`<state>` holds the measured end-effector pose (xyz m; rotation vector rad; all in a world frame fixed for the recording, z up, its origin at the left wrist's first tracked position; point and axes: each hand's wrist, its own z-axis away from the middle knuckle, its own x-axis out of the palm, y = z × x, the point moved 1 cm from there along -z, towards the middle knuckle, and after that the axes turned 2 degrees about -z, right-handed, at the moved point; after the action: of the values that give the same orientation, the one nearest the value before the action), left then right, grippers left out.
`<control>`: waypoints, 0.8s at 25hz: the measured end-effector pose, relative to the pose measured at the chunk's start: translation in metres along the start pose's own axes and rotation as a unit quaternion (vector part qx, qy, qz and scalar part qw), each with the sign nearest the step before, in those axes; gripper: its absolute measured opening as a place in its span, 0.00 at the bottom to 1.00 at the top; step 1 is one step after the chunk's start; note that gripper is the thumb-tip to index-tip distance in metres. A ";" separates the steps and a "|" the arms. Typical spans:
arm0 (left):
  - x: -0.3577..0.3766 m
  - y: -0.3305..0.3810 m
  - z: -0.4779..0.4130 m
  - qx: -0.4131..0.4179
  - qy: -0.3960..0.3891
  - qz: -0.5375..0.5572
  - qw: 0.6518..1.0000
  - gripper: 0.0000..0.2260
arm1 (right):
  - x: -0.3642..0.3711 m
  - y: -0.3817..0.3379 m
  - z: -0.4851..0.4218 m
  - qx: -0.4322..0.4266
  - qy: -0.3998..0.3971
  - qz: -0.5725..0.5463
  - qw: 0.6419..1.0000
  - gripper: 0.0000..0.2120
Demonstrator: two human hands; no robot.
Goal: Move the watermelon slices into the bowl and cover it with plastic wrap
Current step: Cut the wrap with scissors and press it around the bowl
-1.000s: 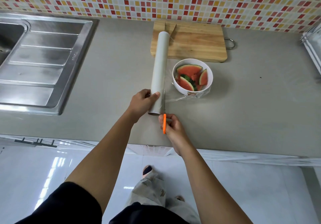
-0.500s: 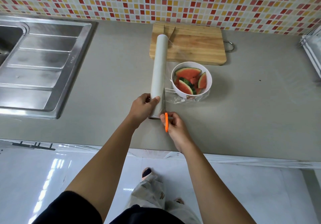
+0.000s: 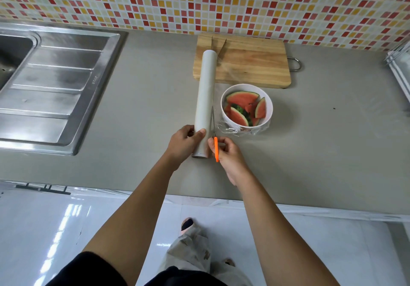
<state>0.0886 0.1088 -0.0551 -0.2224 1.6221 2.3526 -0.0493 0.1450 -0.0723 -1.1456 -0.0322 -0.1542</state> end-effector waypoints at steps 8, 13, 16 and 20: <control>-0.004 -0.005 -0.005 -0.002 -0.028 0.019 0.999 0.14 | 0.005 -0.009 -0.021 0.001 0.010 -0.031 0.999 0.08; -0.009 -0.007 -0.011 0.001 -0.050 0.011 0.999 0.13 | 0.013 -0.013 -0.033 -0.016 0.034 -0.037 0.999 0.06; -0.013 -0.008 -0.011 0.008 -0.056 0.000 0.998 0.13 | 0.017 -0.014 -0.037 -0.022 0.056 -0.049 0.997 0.09; -0.019 -0.009 -0.009 0.010 -0.064 -0.012 0.998 0.12 | 0.022 -0.016 -0.043 -0.015 0.071 -0.050 0.996 0.15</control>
<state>0.1098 0.1009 -0.0612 -0.0845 1.5738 2.2802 -0.0321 0.0975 -0.0736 -1.1618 0.0391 -0.3245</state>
